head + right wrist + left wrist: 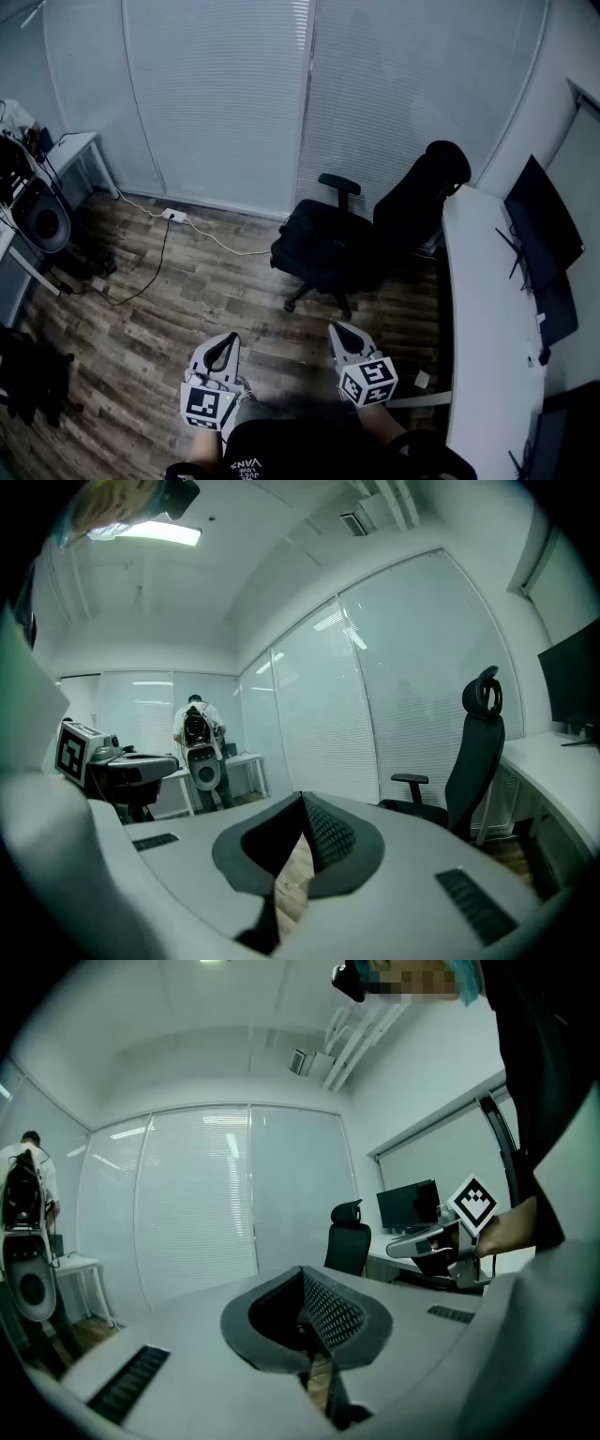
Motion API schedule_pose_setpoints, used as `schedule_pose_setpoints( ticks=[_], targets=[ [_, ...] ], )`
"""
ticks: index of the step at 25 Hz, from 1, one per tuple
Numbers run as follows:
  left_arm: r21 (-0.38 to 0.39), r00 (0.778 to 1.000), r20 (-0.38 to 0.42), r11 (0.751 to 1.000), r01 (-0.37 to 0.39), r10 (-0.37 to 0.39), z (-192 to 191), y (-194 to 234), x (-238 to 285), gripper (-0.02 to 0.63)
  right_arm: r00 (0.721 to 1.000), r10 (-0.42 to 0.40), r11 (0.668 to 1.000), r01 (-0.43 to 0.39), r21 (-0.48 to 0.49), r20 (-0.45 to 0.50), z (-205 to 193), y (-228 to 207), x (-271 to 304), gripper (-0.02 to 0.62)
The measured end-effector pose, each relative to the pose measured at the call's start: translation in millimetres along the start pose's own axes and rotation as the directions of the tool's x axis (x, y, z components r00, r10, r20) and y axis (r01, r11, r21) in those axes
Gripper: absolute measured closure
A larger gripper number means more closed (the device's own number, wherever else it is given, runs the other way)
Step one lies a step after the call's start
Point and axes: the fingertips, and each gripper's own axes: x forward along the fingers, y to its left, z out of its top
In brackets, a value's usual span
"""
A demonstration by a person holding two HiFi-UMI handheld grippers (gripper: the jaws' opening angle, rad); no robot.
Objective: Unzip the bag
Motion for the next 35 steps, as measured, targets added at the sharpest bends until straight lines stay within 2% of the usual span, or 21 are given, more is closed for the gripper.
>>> schedule_pose_setpoints(
  ticks=[8, 16, 23, 26, 31, 35],
  targets=[
    [-0.022, 0.997, 0.054, 0.998, 0.063, -0.062, -1.0, 16.8, 13.4, 0.586, 1.0, 0.006, 0.999, -0.007, 0.039, 0.025, -0.2, 11.6, 22.0, 0.549],
    [0.007, 0.984, 0.006, 0.984, 0.178, -0.178, -23.8, 96.5, 37.1, 0.583, 0.993, -0.111, 0.993, 0.108, 0.056, 0.044, 8.7, 41.7, 81.7, 0.548],
    [0.032, 0.954, -0.035, 0.954, 0.299, -0.297, -39.8, 183.1, 60.8, 0.577, 0.969, -0.238, 0.967, 0.23, 0.108, 0.063, 16.1, 76.2, 143.8, 0.543],
    [0.03, 0.933, -0.046, 0.933, 0.358, -0.357, -45.5, 212.8, 64.5, 0.528, 0.951, -0.303, 0.946, 0.293, 0.136, 0.062, 13.8, 91.0, 163.6, 0.478],
    [0.062, 0.904, -0.07, 0.902, 0.427, -0.422, -59.3, 248.4, 75.1, 0.475, 0.923, -0.382, 0.915, 0.37, 0.163, 0.052, 7.6, 104.0, 186.6, 0.454],
    [0.056, 0.878, -0.078, 0.877, 0.477, -0.473, -69.2, 260.3, 93.6, 0.424, 0.903, -0.428, 0.892, 0.416, 0.18, 0.032, 2.7, 103.3, 196.9, 0.425]
  ],
)
